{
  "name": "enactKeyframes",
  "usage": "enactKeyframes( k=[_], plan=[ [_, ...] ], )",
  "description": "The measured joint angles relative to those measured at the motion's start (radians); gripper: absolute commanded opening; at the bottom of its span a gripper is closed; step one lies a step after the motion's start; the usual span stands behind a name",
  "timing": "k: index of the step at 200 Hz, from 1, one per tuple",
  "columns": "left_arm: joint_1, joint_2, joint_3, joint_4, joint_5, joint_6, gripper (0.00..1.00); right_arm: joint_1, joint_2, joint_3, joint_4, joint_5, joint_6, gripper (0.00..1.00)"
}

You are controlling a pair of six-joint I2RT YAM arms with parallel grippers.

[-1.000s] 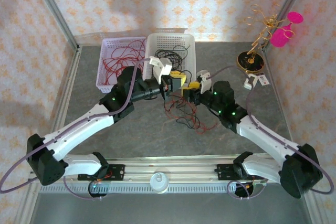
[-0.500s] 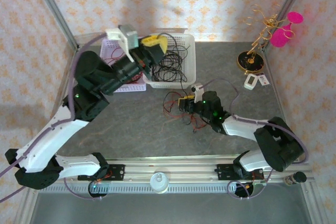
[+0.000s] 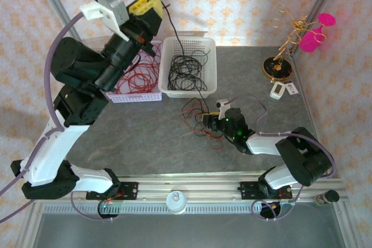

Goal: Untangle the cables

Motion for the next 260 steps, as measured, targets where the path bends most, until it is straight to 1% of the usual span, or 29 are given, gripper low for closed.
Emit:
enactKeyframes(
  k=[17,38,70,121,147,173,188,218,239,260],
  plan=[
    [0.0,0.027,0.062,0.006,-0.016,0.044,0.0,0.0,0.019,-0.008,0.009,0.019,0.006,0.45],
    [0.0,0.073,0.161,0.024,-0.039,0.091,0.0,0.0,0.048,-0.018,0.019,0.035,0.015,0.51],
    [0.0,0.129,0.295,0.054,-0.075,0.147,0.0,0.0,0.072,-0.039,0.025,0.069,0.021,0.54],
    [0.0,0.133,0.323,0.12,-0.134,0.214,0.0,0.0,0.076,-0.04,0.023,0.113,0.023,0.6],
    [0.0,0.133,0.319,0.124,-0.156,0.238,0.0,0.0,-0.002,-0.043,-0.024,0.103,0.006,0.67],
    [0.0,0.117,0.268,0.128,-0.159,0.243,0.0,0.0,-0.183,-0.037,-0.096,0.034,-0.048,0.7],
    [0.0,0.1,0.215,0.13,-0.158,0.24,0.0,0.0,-0.278,-0.019,-0.138,-0.02,-0.09,0.76],
    [0.0,0.086,0.124,0.131,-0.155,0.227,0.0,0.009,-0.443,0.006,-0.191,-0.151,-0.175,0.81],
    [0.0,0.091,0.111,0.126,-0.15,0.22,0.0,0.016,-0.5,0.038,-0.224,-0.248,-0.223,0.82],
    [0.0,0.09,0.111,0.127,-0.146,0.214,0.0,0.021,-0.484,0.122,-0.27,-0.329,-0.276,0.82]
  ],
)
